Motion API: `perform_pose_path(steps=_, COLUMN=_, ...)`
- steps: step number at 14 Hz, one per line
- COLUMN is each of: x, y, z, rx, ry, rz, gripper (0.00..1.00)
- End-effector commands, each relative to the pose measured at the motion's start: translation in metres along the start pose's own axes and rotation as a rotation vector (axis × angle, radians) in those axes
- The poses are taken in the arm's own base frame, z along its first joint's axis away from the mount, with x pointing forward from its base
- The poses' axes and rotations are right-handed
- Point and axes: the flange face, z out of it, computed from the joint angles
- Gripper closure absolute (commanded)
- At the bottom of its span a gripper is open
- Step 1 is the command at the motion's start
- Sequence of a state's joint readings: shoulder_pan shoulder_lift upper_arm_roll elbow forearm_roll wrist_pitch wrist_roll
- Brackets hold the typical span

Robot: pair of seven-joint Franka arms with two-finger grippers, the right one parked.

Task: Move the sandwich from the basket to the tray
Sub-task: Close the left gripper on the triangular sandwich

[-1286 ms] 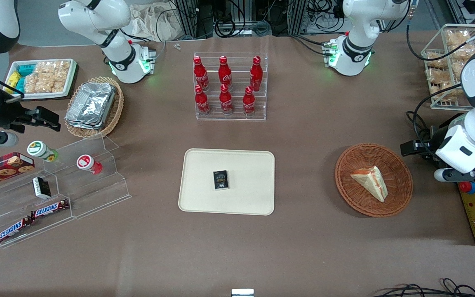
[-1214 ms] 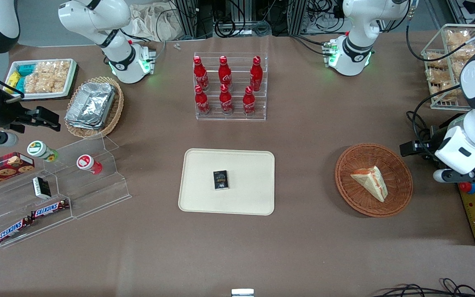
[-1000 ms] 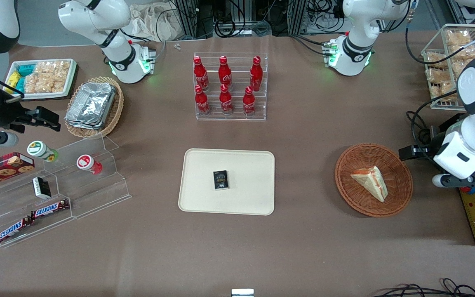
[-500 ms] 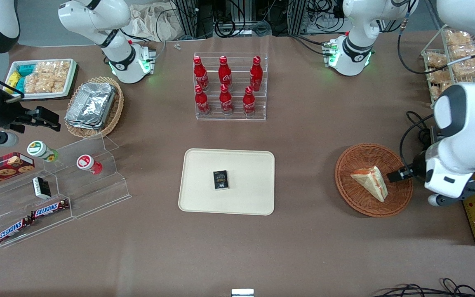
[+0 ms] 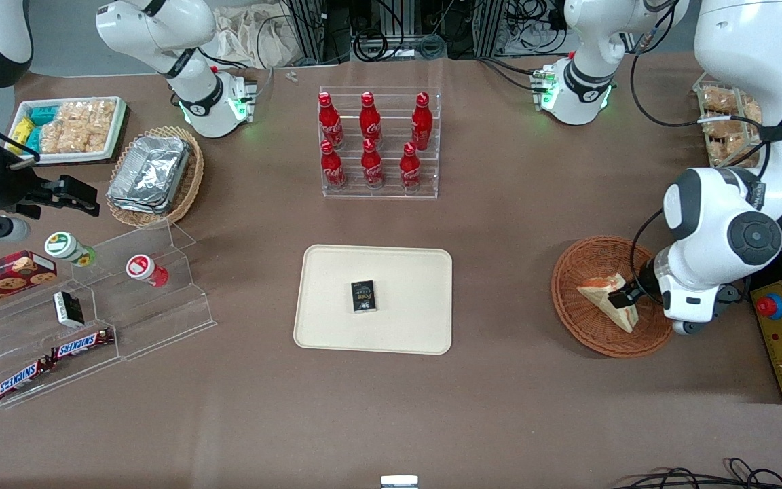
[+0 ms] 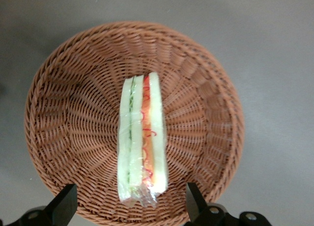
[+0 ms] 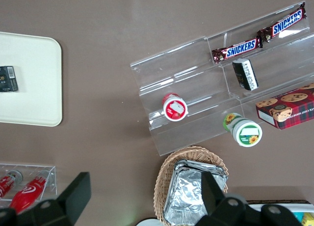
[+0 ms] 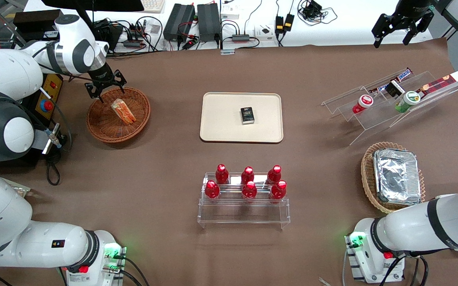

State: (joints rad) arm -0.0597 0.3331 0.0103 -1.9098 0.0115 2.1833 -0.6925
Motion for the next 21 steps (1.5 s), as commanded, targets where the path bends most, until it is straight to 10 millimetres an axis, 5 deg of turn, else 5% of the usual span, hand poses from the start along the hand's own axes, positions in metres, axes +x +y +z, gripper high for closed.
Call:
perform_pose_path(steps=1, x=-0.007, y=-0.009, z=0.017, rx=-0.006, ry=0.019, rz=-0.022, gripper=0.0)
perform_pose_path(steps=10, x=-0.006, y=-0.005, z=0.069, rx=-0.023, ry=0.036, rz=-0.044, gripper=0.03)
perform_pose_path(steps=11, x=-0.005, y=-0.003, z=0.068, rx=-0.026, ry=0.038, rz=-0.058, gripper=0.31)
perform_pose_path(steps=12, x=-0.004, y=-0.002, z=0.067, rx=-0.03, ry=0.041, rz=-0.085, gripper=0.8)
perform_pose_path(steps=13, x=-0.004, y=-0.001, z=0.065, rx=-0.032, ry=0.044, rz=-0.103, gripper=1.0)
perform_pose_path(steps=18, x=-0.001, y=0.009, z=0.028, rx=-0.071, ry=0.082, rz=-0.125, gripper=1.0)
perform_pose_path(steps=21, x=-0.003, y=0.01, z=-0.027, rx=-0.039, ry=0.054, rz=-0.101, gripper=1.0)
